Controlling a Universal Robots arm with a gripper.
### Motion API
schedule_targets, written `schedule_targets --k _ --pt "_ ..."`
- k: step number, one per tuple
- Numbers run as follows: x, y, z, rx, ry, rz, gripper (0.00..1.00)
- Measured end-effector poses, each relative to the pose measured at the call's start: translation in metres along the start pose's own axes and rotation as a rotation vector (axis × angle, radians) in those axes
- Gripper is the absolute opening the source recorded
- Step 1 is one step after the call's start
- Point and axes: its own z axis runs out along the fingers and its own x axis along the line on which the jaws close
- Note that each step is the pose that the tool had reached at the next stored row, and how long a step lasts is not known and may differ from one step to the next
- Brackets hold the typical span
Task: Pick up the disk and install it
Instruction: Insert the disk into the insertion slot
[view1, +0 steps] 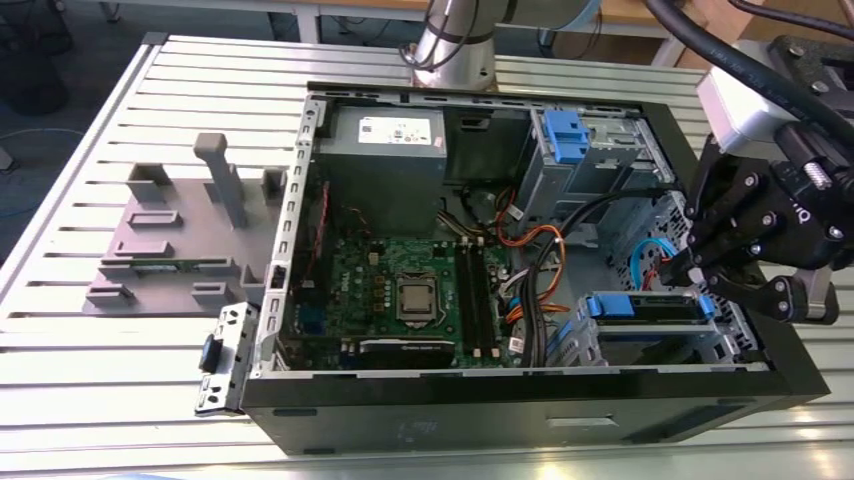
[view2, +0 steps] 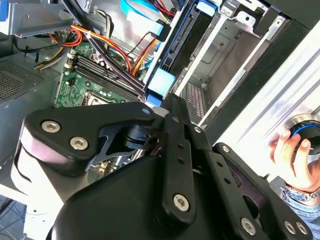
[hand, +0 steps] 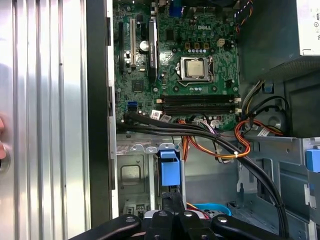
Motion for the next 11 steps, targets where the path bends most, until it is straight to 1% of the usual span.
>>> schedule_targets --k 2,7,11 --pt "-0.0001 -0.001 0.0015 0.0 0.0009 0.0 0.11" --pt "-0.0014 -0.0064 0.0042 0.0001 0.0028 0.0 0.11" --pt "-0.0014 -0.0076 0.0047 0.0002 0.003 0.0 0.11"
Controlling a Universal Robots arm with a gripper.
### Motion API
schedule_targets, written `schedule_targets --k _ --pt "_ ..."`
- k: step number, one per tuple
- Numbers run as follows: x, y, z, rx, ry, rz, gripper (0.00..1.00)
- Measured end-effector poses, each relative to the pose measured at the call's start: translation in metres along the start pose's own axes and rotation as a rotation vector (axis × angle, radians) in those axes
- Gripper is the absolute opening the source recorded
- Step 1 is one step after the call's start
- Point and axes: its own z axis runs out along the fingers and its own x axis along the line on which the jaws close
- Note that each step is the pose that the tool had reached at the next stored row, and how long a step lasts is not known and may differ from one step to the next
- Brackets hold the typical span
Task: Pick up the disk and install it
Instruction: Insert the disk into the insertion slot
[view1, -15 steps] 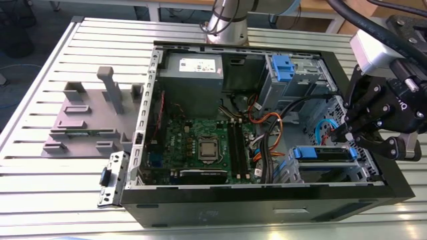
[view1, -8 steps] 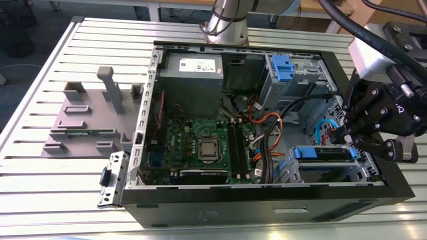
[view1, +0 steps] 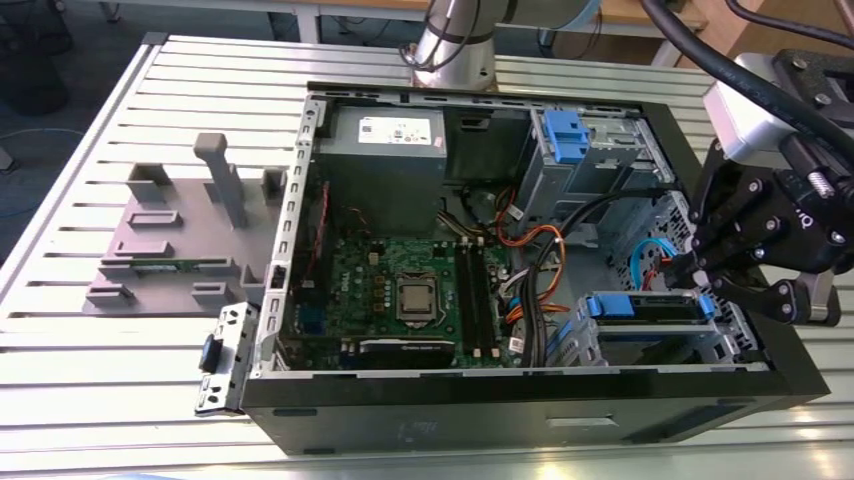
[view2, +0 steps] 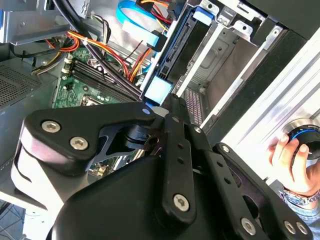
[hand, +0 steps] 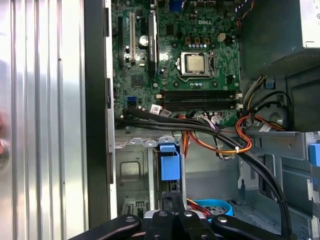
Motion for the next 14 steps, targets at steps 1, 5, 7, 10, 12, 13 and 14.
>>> schedule_targets --k 1,5,7,10,12,13,14 --pt "0.0 -0.0002 0.0001 0.0 0.0 0.0 0.11" --pt "0.0003 -0.0019 0.0034 0.0 0.0003 0.0 0.11" --pt "0.0003 -0.0019 0.0038 0.0 0.0003 0.0 0.11" --pt "0.0005 -0.0021 0.0054 0.0 0.0004 0.0 0.11" --pt "0.0006 -0.0025 0.0064 0.0 0.0004 0.0 0.11" --pt "0.0006 -0.003 0.0068 0.0 0.0005 0.0 0.11" --pt "0.0007 -0.0036 0.0074 0.0 0.0004 0.0 0.11"
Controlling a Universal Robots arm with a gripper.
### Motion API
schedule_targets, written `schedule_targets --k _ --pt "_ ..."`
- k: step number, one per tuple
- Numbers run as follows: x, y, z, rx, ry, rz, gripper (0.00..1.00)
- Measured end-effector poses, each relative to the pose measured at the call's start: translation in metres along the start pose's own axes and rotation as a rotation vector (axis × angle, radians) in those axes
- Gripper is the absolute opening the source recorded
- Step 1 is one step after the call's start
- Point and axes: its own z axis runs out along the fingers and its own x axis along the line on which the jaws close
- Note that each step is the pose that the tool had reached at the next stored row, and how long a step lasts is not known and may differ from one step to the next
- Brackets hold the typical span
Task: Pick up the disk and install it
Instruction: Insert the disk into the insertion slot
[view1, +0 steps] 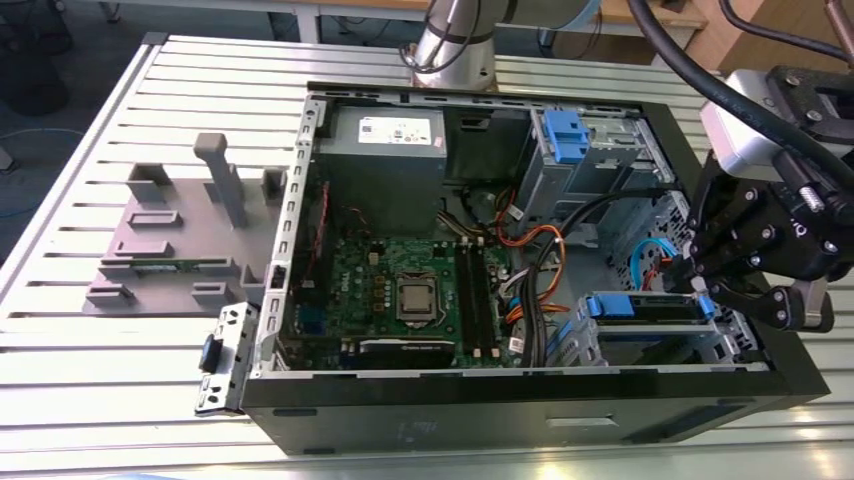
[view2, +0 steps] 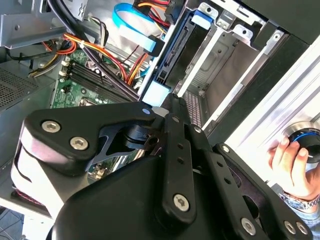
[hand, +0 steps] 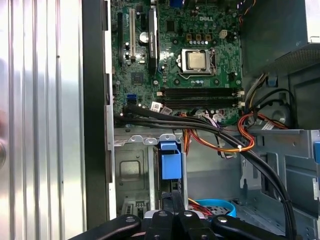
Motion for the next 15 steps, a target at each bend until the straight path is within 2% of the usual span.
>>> schedule_targets --k 5,15 --pt "-0.0006 -0.0062 0.0023 0.0 0.0003 0.0 0.11" --pt "-0.0029 -0.0176 0.0079 0.0003 0.0051 0.0 0.11"
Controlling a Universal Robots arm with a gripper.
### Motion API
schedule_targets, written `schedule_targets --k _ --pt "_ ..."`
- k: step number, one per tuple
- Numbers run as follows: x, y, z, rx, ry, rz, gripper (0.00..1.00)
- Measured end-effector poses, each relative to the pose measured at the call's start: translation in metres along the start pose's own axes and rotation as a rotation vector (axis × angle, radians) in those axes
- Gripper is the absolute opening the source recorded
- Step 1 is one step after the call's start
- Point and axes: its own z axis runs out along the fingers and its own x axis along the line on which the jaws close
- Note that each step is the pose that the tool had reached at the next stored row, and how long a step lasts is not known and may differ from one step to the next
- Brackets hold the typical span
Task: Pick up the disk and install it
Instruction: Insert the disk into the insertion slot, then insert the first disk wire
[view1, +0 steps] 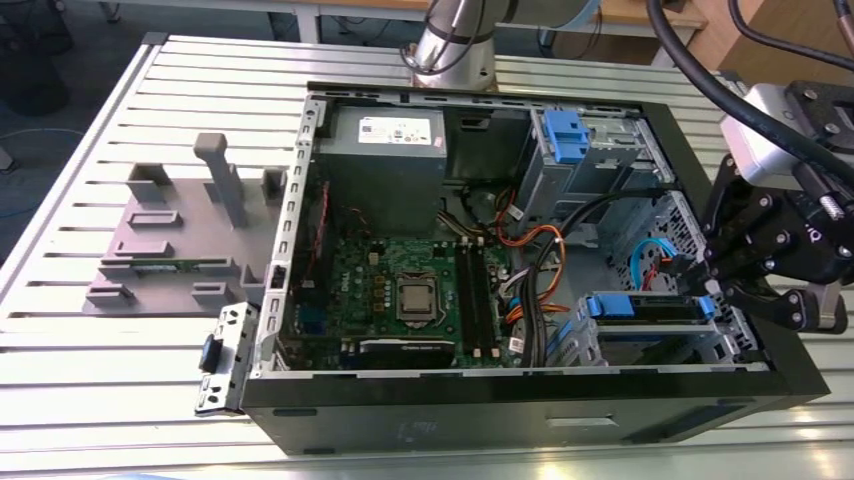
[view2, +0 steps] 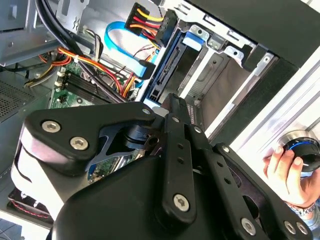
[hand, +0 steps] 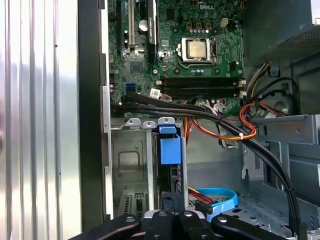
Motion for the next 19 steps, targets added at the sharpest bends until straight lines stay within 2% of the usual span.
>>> schedule_targets --k 9,19 --pt "0.0006 -0.0017 0.0074 0.0001 0.0011 0.0 0.11" --pt "0.0007 -0.0018 0.0085 0.0001 0.0011 0.0 0.11"
